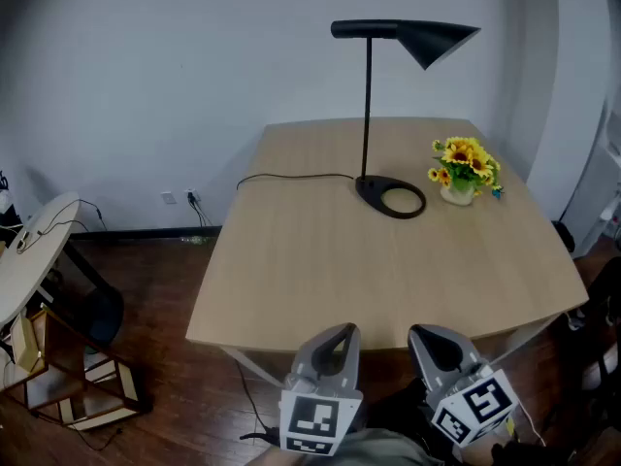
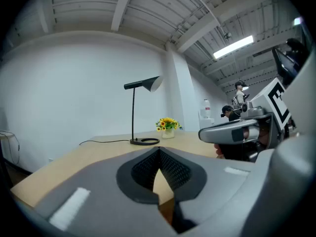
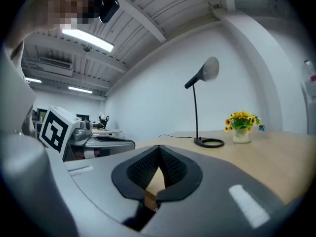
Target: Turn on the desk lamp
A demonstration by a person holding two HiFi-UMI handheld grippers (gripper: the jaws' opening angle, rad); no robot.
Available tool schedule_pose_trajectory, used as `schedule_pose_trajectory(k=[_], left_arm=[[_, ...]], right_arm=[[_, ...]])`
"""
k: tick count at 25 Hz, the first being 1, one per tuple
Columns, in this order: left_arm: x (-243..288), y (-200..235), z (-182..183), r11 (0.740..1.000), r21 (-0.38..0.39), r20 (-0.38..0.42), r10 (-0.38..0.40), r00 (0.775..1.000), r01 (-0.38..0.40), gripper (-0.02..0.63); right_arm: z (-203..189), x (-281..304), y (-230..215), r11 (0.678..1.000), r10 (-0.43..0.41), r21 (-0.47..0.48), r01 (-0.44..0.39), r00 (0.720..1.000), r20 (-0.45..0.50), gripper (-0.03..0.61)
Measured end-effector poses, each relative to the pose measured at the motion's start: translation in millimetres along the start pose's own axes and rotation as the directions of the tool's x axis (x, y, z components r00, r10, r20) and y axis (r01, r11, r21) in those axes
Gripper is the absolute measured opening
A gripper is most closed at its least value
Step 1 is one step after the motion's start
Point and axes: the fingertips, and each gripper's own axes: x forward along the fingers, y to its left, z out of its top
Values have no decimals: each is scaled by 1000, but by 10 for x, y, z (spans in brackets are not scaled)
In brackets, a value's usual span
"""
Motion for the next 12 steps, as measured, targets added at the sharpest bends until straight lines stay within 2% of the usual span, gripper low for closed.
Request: schedule_pose_trajectory(k=[5,9,12], left_arm=[[229,160,98,999,47,8,17,1000,-17,0],[468,289,181,999,43,13,14,1000,-14,0],[646,368,285,999,39,20,8,1000,-8,0]], right_arm=[[125,223,-103,1000,25,-19,-25,1000,1,0],[283,408,-264,999,24,-22,-24,1000,18,0],[410,545,-354,998,18,-60,-16,999,32,0]])
